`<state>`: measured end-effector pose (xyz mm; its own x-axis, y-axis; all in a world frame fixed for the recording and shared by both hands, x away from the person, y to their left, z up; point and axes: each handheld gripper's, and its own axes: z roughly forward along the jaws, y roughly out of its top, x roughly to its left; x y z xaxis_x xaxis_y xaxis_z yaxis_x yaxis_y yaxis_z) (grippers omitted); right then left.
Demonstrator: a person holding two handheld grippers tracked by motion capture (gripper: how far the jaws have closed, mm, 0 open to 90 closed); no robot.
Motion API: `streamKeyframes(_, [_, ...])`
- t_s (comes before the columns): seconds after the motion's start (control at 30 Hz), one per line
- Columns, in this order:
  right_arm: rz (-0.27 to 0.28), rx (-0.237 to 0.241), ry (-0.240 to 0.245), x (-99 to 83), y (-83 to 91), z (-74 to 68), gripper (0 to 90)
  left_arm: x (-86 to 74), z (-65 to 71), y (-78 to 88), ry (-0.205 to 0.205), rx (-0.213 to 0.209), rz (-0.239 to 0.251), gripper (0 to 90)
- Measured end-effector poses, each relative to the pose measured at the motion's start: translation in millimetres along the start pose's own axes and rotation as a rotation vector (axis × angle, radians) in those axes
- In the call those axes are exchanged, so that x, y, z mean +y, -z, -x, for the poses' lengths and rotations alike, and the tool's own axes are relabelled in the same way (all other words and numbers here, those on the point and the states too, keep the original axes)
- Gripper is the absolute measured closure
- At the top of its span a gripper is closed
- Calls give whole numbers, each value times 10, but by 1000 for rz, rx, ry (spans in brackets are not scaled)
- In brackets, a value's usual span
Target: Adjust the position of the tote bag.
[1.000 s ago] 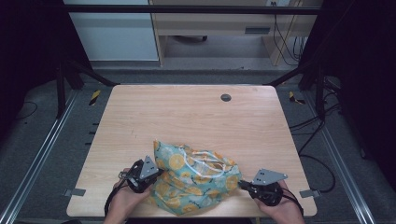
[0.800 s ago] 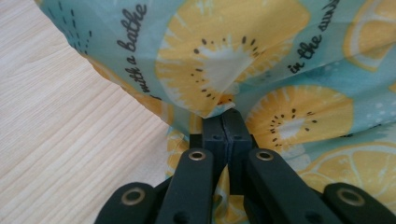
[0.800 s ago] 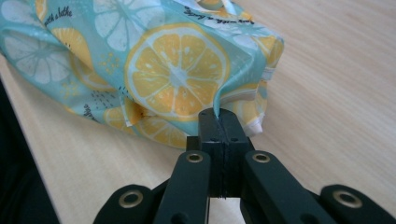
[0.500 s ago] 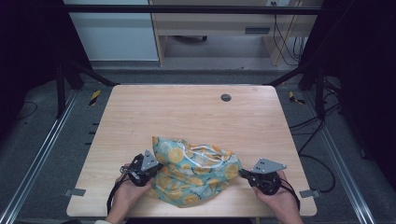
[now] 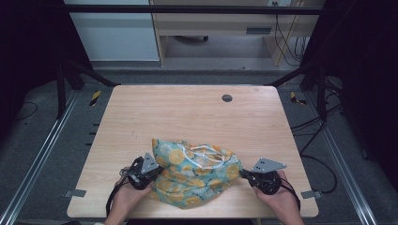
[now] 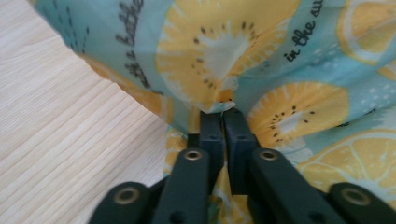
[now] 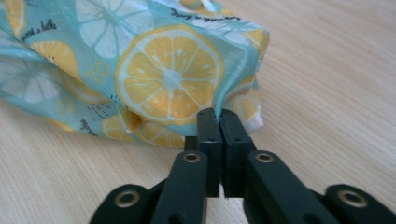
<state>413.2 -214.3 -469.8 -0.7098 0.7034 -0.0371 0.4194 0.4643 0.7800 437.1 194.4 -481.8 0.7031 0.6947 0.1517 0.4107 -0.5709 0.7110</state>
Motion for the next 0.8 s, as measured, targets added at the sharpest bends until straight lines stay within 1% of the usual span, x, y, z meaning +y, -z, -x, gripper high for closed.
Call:
streamKeyframes(0.03, [10,-4,-2,0,25,-4,835,0,0,0,0,0,0,785])
streamKeyframes(0.07, [17,-13,-10,1,50,-15,764,-6,-2,31,20,5,15,704])
streamKeyframes(0.1, [27,-25,-15,4,74,-24,686,-13,-2,114,52,21,34,630])
streamKeyframes(0.13, [36,-36,-20,9,102,-35,617,-13,-2,114,52,21,34,555])
streamKeyframes(0.17, [53,-57,-22,13,143,-53,524,-13,6,212,68,48,61,475])
streamKeyframes(0.2, [53,-57,-22,13,143,-53,524,-13,6,212,68,48,61,420])
streamKeyframes(0.23, [59,-71,-23,18,171,-65,440,-9,4,276,75,63,81,420])
streamKeyframes(0.27, [76,-91,-28,38,247,-93,343,1,-5,326,94,64,104,342])
streamKeyframes(0.3, [84,-94,-28,47,273,-99,302,33,-26,409,119,78,138,310])
streamKeyframes(0.33, [94,-99,-28,64,305,-106,264,33,-26,409,119,78,138,282])
streamKeyframes(0.37, [99,-102,-36,93,346,-112,241,101,-42,509,117,97,169,263])
streamKeyframes(0.4, [104,-103,-38,115,371,-115,226,142,-44,557,115,107,186,255])
streamKeyframes(0.43, [104,-103,-38,115,371,-115,226,142,-44,557,115,107,186,252])
streamKeyframes(0.47, [111,-101,-38,145,410,-121,213,201,-50,612,117,104,199,252])
streamKeyframes(0.5, [132,-89,-44,222,491,-115,201,298,-57,676,107,110,218,246])
streamKeyframes(0.53, [132,-89,-44,222,491,-115,201,298,-57,676,107,110,218,246])
streamKeyframes(0.57, [143,-82,-51,249,513,-107,211,382,-67,701,87,113,217,246])
streamKeyframes(0.63, [152,-81,-75,339,535,-63,268,540,-91,714,69,105,210,231])
streamKeyframes(0.67, [154,-75,-73,378,525,-43,304,623,-101,715,61,106,212,228])
streamKeyframes(0.7, [149,-62,-66,417,507,-32,319,682,-112,717,49,109,209,229])
streamKeyframes(0.73, [145,-53,-64,446,487,-29,334,776,-127,701,36,108,206,227])
streamKeyframes(0.8, [140,-30,-52,513,415,-39,366,906,-175,635,26,108,180,213])
